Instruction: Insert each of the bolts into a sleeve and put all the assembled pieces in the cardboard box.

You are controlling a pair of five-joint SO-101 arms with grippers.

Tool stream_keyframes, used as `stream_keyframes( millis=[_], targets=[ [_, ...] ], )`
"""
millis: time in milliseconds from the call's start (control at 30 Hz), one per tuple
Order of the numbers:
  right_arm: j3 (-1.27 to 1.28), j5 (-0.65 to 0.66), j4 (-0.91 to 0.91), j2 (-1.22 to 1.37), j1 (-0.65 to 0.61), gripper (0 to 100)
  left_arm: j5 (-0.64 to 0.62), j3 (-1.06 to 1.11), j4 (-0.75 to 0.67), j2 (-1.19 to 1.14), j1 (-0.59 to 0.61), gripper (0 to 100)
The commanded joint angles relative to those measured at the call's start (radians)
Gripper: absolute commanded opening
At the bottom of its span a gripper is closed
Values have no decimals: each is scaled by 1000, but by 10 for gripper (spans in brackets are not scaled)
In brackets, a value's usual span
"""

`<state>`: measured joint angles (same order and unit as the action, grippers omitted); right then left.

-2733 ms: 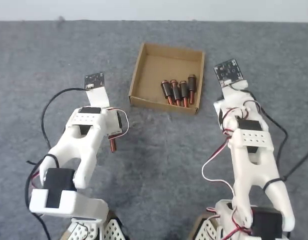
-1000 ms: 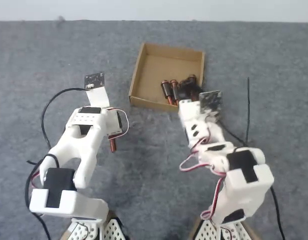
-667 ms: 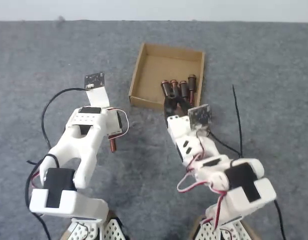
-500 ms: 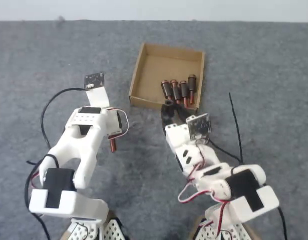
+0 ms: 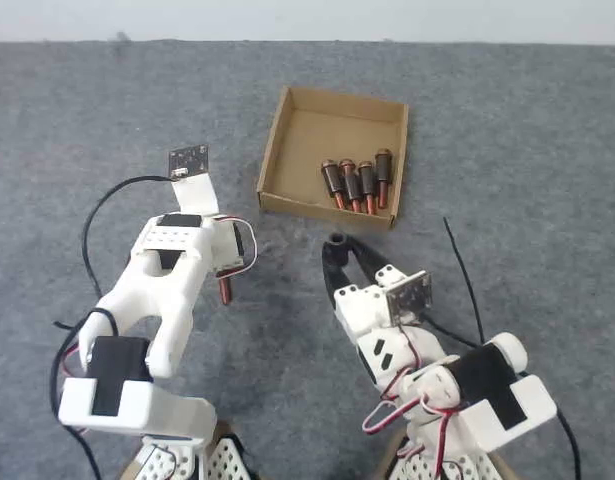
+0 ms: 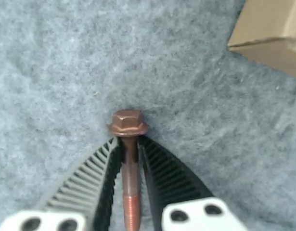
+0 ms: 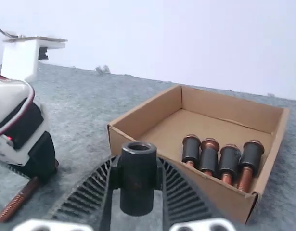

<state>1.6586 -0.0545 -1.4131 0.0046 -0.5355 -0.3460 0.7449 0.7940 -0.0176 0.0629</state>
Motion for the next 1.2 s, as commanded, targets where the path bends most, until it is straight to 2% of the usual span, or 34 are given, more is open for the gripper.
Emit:
stream_keyframes(
  millis=[0, 333, 500, 567, 900, 1167],
  targets=[
    [20, -9, -35, 5, -2, 6, 9, -4, -20, 55, 6, 12],
    [11, -3, -107, 107, -48, 6, 5, -91, -5, 57, 9, 12],
    [9, -3, -111, 110, -48, 6, 3, -222, 138, 137, 11, 12],
    [9, -3, -111, 110, -48, 6, 2, -240, 153, 192, 2, 12],
    [9, -3, -111, 108, -50, 6, 2, -243, 147, 422, -161, 15],
    [9, -3, -111, 105, -50, 6, 2, -240, 54, 503, -269, 15]
  ],
)
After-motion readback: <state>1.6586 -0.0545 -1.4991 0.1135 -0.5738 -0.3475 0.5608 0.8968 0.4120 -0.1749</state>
